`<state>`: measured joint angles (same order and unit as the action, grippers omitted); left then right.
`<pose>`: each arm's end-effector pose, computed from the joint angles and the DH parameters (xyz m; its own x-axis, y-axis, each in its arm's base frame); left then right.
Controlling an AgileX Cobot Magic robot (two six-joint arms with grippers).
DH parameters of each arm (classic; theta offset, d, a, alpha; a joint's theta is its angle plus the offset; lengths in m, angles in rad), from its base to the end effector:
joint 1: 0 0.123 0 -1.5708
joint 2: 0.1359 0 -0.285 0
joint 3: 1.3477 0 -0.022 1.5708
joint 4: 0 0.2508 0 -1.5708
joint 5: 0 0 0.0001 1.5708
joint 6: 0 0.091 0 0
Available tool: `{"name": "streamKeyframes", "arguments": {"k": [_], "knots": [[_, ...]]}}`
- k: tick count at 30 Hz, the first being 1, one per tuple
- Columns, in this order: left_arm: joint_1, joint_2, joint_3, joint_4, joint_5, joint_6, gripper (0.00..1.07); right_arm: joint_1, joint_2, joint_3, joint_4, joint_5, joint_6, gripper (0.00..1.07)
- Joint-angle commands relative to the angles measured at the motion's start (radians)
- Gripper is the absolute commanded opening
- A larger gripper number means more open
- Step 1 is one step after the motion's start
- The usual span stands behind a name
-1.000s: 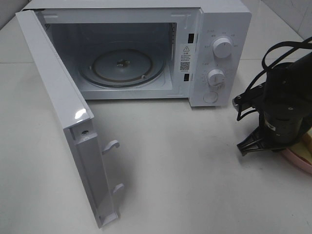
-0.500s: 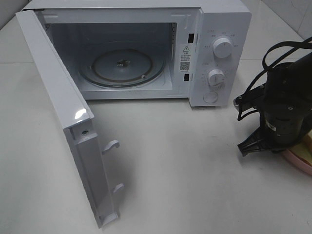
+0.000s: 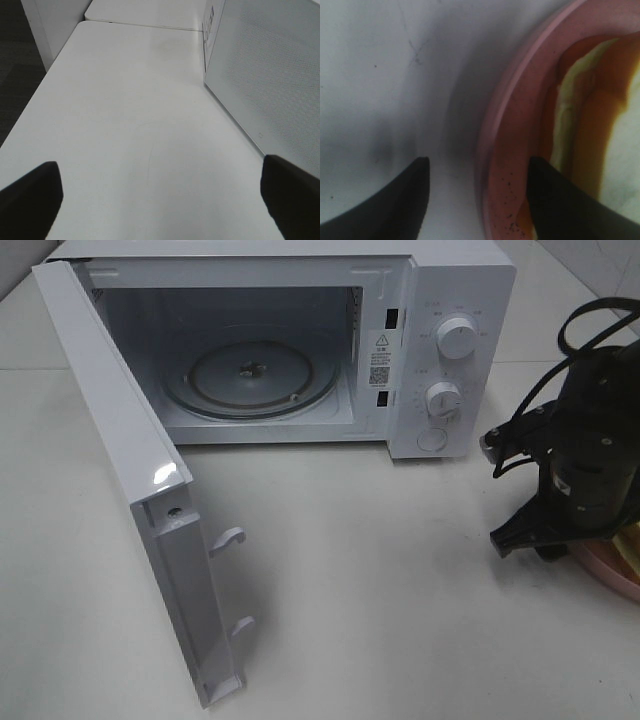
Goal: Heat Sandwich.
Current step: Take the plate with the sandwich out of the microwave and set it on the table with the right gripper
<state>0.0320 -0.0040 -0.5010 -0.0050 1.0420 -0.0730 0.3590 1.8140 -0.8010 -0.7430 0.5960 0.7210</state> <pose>-0.0048 -0.0005 0.2791 -0.4312 -0.0893 -0.8978 -0.0608 0.9957 -0.0698 0.2827 0.0691 0.1178 -0.9370 -0.2815 -0.2068 -0.1948 0.9125 -0.3597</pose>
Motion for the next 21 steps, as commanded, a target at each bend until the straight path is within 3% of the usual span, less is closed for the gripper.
{"name": "streamKeyframes", "arguments": {"k": [1, 9, 13, 16, 21], "knots": [[0.003, -0.023, 0.003, -0.009, -0.008, 0.000, 1.03, -0.003, -0.099, -0.003, 0.037, 0.018, -0.071, 0.61], [0.003, -0.023, 0.003, -0.009, -0.008, 0.000, 1.03, -0.003, -0.240, -0.003, 0.166, 0.022, -0.234, 0.61], [0.003, -0.023, 0.003, -0.009, -0.008, 0.000, 1.03, -0.003, -0.320, -0.003, 0.252, 0.023, -0.360, 0.68], [0.003, -0.023, 0.003, -0.009, -0.008, 0.000, 1.03, -0.003, -0.395, -0.003, 0.310, 0.032, -0.453, 0.81], [0.003, -0.023, 0.003, -0.009, -0.008, 0.000, 1.03, -0.003, -0.473, -0.003, 0.353, 0.080, -0.504, 0.86]]}}
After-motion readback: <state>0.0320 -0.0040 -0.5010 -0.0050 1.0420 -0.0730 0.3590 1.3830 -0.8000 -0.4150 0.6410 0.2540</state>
